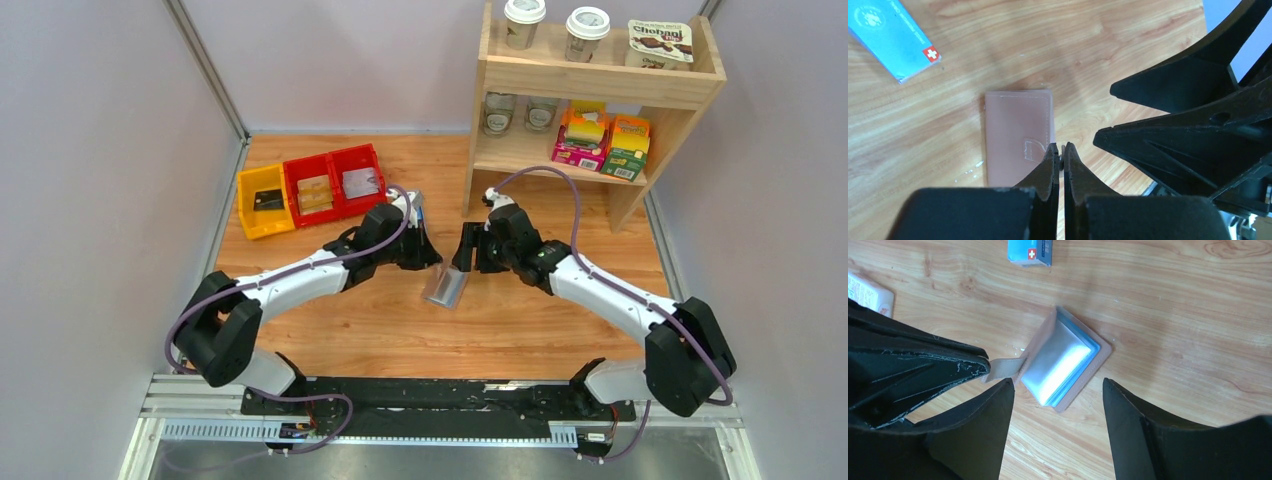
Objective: Take the credit cards out of the card holder
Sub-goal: Open the card holder at the center of the board.
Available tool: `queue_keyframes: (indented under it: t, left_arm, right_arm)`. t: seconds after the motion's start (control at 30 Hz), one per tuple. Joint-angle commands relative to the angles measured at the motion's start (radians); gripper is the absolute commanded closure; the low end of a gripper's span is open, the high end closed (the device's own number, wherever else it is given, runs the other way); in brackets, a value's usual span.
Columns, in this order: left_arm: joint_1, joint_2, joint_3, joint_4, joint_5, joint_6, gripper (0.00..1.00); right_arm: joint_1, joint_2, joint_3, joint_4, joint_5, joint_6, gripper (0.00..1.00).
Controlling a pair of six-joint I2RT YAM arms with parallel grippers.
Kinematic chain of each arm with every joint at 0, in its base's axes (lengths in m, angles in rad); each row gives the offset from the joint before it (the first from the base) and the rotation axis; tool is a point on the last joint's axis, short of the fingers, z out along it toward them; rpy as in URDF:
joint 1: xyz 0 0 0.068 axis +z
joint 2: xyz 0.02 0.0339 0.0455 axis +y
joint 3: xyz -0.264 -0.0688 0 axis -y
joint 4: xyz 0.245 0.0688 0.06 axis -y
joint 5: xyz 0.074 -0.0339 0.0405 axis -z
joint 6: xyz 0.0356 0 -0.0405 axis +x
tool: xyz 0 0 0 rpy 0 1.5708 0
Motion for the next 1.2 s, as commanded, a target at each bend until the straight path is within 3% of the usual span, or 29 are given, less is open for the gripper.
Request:
queue_keyframes:
  t: [0.0,0.4,0.73,1.17]
  left_arm:
    - [0.006,-0.017,-0.028,0.065,0.024,-0.063,1.00]
    - [0.111,-0.181,-0.209,-0.138,-0.197,-0.019,1.00]
    - [0.114,-0.165,-0.289,-0.237,-0.260,0.053,1.00]
    - [0.114,-0.156,-0.310,-0.233,-0.241,0.064,1.00]
  right_arm:
    - [0.004,-0.026,-0.034,0.064,-0.062,-0.026,0.33]
    - [0.003,0.105,-0.014,0.133,-0.217,0.018,0.35]
    - [0.004,0.223,0.045,0.161,-0.334,0.047,0.37]
    - [0.023,0.310,0.091,0.187,-0.403,0.061,0.38]
